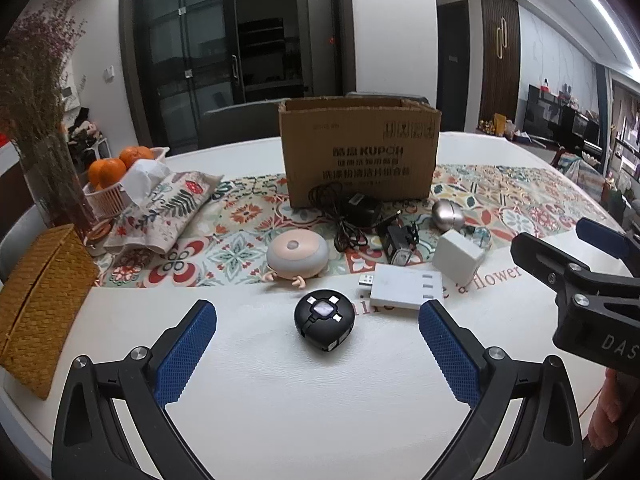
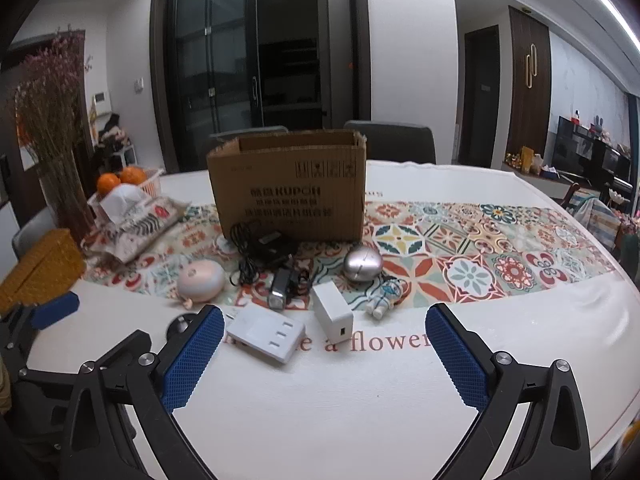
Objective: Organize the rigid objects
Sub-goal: 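Grasp the black round cable reel with the left tool while the right tool grasps the white adapter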
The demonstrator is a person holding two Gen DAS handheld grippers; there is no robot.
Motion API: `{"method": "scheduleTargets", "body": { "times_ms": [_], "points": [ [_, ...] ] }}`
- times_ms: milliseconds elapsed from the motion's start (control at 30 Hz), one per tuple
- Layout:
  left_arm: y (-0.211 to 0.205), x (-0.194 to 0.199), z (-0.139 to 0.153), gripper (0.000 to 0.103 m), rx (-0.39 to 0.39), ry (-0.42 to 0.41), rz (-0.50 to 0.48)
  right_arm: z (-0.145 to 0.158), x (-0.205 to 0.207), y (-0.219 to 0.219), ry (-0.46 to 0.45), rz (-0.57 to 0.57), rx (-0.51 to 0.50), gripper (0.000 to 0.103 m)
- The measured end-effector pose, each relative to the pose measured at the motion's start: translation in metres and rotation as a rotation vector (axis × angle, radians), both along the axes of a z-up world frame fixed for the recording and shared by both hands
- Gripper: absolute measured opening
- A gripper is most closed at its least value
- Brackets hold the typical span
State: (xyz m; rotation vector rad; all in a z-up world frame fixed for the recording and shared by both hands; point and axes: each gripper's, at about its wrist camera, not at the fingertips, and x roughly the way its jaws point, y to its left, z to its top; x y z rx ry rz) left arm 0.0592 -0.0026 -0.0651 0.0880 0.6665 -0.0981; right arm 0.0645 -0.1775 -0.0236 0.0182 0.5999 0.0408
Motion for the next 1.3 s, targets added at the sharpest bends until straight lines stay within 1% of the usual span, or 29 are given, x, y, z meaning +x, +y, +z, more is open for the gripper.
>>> {"method": "scheduleTargets", "body": {
  "times_ms": [267,333,467,667,733,1000,1100,1200,1300],
  "points": [
    [0.001,0.021,-0.019,0.101,0.018,0.06,0.005,-0.018,0.023,0.001,0.036,0.015,-0.022,0.099],
    [0.001,0.027,-0.023,0.1,0.021,0.077,0.007,-0.023,0.031,0.002,0.05,0.02,-0.028,0.096],
    [0.001,0.038,-0.032,0.097,0.018,0.115,0.0,-0.032,0.046,0.003,0.08,0.021,-0.034,0.093],
    [0.0,0.051,-0.043,0.095,0.009,0.142,-0.017,-0.047,0.062,0.001,0.131,0.029,-0.018,0.086],
    [-0.001,0.055,-0.046,0.092,0.003,0.154,-0.022,-0.052,0.068,0.001,0.146,0.031,-0.014,0.083],
    [-0.003,0.069,-0.057,0.086,-0.017,0.197,-0.035,-0.065,0.085,-0.001,0.185,0.031,-0.018,0.074],
    [-0.004,0.075,-0.062,0.082,-0.018,0.22,-0.033,-0.069,0.092,-0.001,0.194,0.029,-0.019,0.071],
    [-0.003,0.08,-0.067,0.081,-0.021,0.246,-0.029,-0.074,0.098,-0.001,0.207,0.035,-0.02,0.066],
    [-0.001,0.083,-0.072,0.078,-0.028,0.265,-0.025,-0.078,0.104,0.001,0.218,0.042,-0.019,0.064]
  ]
}}
